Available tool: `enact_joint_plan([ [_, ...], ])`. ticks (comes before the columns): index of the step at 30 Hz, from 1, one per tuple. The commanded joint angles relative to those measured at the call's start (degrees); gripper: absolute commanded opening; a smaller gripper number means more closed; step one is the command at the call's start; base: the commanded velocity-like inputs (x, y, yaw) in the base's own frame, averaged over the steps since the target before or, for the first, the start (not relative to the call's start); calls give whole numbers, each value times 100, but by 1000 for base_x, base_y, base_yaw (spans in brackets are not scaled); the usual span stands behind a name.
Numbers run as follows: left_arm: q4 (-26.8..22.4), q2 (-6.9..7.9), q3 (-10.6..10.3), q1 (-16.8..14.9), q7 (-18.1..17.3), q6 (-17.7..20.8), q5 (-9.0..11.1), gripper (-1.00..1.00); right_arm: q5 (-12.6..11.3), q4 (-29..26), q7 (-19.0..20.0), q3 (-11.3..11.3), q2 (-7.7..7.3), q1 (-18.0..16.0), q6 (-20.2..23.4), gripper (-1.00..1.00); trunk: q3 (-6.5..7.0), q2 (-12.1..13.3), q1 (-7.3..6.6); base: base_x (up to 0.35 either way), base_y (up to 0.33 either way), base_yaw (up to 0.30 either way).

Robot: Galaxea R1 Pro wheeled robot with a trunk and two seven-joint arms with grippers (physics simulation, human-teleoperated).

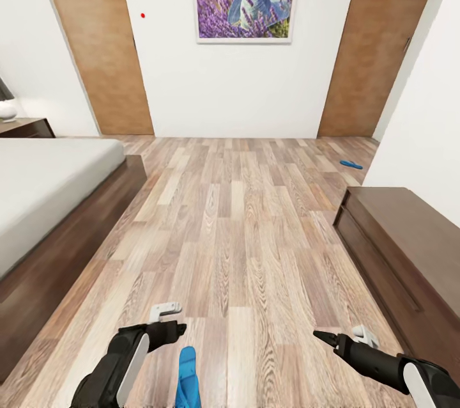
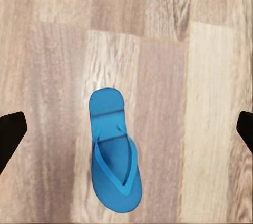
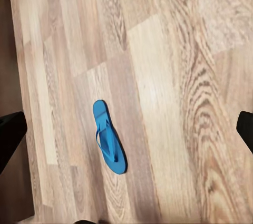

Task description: In the bedroom, move the book from the bed onto either nightstand, and place the two sandals side by side next to the bed.

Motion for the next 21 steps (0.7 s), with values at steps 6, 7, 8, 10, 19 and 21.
enact_joint_plan([
  [6, 5, -6, -30, -35, 40, 47, 284, 100, 1, -2, 20, -9, -10, -4, 34, 100, -139, -11, 14, 0, 0, 0],
  [7, 5, -2, -30, -36, 44, 47, 291, 100, 1, -2, 20, -9, -12, -4, 34, 100, -161, -12, 17, 0, 0, 0],
  [8, 5, 0, -31, -37, 46, 47, 293, 100, 1, -2, 20, -9, -13, -4, 34, 100, -183, -13, 19, 0, 0, 0],
  [10, 6, 4, -31, -37, 48, 47, 298, 100, 1, -2, 20, -8, -15, -4, 34, 100, -227, -16, 24, 0, 0, 0],
  [19, 6, 8, -32, -38, 53, 47, 302, 100, 1, -2, 20, -8, -24, -4, 34, 100, -427, -28, 48, 0, 0, 0],
  [21, 6, 8, -32, -38, 53, 47, 302, 100, 1, -2, 20, -8, -25, -4, 34, 100, -471, -31, 53, 0, 0, 0],
])
